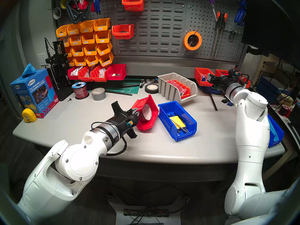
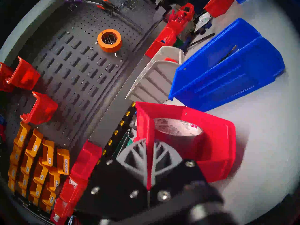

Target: Hang all the unorganized tool boxes onto the wall

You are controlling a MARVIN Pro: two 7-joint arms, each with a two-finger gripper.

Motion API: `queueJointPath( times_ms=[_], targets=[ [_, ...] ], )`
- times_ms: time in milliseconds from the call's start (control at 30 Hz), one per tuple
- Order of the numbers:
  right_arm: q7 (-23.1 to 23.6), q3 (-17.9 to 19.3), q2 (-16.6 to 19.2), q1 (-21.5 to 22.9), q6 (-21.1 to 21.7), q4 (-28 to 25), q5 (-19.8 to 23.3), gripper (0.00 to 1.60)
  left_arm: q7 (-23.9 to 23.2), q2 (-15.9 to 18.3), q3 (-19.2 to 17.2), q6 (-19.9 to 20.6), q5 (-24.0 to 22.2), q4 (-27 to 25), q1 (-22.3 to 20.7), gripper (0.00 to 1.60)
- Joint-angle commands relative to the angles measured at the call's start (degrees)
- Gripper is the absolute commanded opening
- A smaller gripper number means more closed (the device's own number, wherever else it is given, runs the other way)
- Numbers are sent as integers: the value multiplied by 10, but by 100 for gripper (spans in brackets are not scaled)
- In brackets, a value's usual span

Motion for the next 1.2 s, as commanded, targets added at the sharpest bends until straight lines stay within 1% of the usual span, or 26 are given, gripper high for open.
queueJointPath(
  times_ms=[0,67,100,167,200,233,267,300,333,400,433,533,600,633,667,700,733,767,800,900,933,1000,1067,1100,1133,1167],
  targets=[
    [0,0,1,3,-1,-8,0,160,14,-59,-16,35,-38,-4,-12,0],
    [0,0,1,4,-1,-8,0,160,24,-71,-24,58,-67,-4,-15,0],
    [0,0,1,4,-1,-8,0,160,33,-73,-31,73,-100,-4,-14,0],
    [0,0,1,4,-1,-7,0,160,39,-85,-47,91,-123,-4,-16,0],
    [0,0,1,4,-1,-7,0,160,44,-97,-56,104,-142,-4,-16,0],
    [0,0,1,4,-1,-7,0,160,50,-99,-67,112,-157,-4,-16,0],
    [0,0,1,4,-1,-7,0,160,54,-119,-77,117,-170,-4,-18,0],
    [0,0,1,4,-1,-7,0,160,61,-122,-88,124,-189,-4,-21,0],
    [0,0,1,4,-1,-7,0,160,67,-116,-97,126,-204,-4,-23,0],
    [0,0,1,4,-1,-7,0,160,76,-137,-119,134,-233,-4,-27,0],
    [0,0,1,4,-1,-7,0,160,80,-138,-127,138,-248,-2,-28,0],
    [0,0,1,4,-1,-7,0,160,93,-159,-159,141,-297,8,-31,0],
    [0,0,1,4,-1,-7,0,160,102,-177,-181,139,-334,13,-32,0],
    [0,0,1,4,-1,-7,0,160,106,-178,-189,139,-350,16,-32,0],
    [0,0,1,4,-1,-7,0,160,109,-195,-199,132,-370,19,-32,0],
    [0,0,1,4,-1,-7,0,160,112,-195,-206,131,-389,22,-31,0],
    [0,0,1,4,-1,-8,0,160,114,-197,-213,126,-408,24,-29,0],
    [0,0,1,4,-1,-8,0,160,115,-212,-221,119,-424,26,-26,0],
    [0,0,1,4,-1,-8,0,160,117,-211,-228,112,-447,26,-21,0],
    [0,0,1,3,-1,-8,0,160,119,-234,-243,90,-486,28,-6,0],
    [0,0,1,3,-1,-9,0,160,119,-245,-247,81,-496,29,0,0],
    [0,0,1,3,-1,-9,0,160,120,-251,-252,63,-518,31,11,0],
    [0,0,1,3,-1,-9,0,160,106,-277,-259,41,-524,30,23,0],
    [0,0,1,3,-1,-9,0,160,110,-265,-259,45,-536,29,26,0],
    [0,0,1,3,-1,-9,0,160,98,-270,-260,22,-530,30,36,0],
    [0,0,1,3,-1,-9,0,160,95,-272,-260,23,-531,30,39,0]
  ],
)
